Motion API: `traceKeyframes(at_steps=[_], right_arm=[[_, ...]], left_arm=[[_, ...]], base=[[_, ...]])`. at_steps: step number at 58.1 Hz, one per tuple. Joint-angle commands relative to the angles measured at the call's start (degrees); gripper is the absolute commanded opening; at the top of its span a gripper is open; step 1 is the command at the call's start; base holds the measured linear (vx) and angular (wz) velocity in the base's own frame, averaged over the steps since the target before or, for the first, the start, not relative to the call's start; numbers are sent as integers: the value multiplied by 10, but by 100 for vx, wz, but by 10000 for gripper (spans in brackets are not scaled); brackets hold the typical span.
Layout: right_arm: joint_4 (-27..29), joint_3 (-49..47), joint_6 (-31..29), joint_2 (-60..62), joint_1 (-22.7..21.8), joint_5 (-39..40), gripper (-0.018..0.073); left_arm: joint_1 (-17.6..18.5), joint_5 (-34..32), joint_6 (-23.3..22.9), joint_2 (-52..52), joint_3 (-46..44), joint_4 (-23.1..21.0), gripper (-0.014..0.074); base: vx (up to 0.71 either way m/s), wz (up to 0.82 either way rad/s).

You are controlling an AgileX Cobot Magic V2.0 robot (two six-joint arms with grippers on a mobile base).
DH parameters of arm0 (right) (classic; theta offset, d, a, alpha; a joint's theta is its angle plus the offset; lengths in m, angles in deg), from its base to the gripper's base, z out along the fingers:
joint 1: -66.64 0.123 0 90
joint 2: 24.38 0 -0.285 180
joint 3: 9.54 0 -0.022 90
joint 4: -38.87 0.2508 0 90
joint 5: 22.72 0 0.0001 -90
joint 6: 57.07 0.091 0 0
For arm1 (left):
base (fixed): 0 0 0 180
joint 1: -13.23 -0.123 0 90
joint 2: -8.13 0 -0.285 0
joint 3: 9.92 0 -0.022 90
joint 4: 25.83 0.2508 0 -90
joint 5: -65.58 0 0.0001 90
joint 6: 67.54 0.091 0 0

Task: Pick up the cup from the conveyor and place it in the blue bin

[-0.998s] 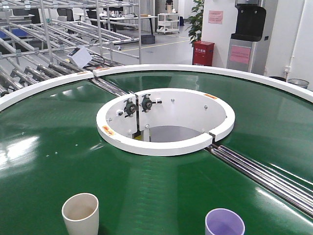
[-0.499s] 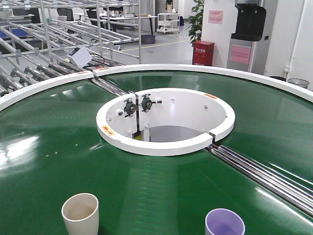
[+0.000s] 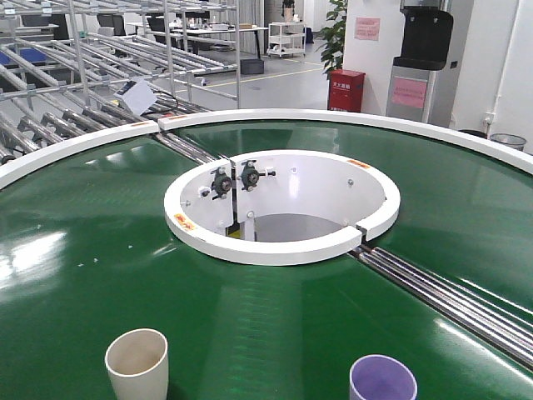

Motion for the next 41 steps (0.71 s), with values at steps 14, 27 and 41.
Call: traceKeyframes(at_steps=[14, 27, 41], right_arm=[[-2, -26, -5, -113, -2, 9, 7], [-2, -26, -5, -114, -2, 2, 188], [1, -26, -2, -114, -2, -4, 585]], left_arm=[[0, -19, 1, 122, -40, -3, 1], [0, -2, 1, 140, -40, -3, 119], [0, 12, 1, 143, -40, -3, 462]], base=[[0, 0], [0, 0], [0, 0]])
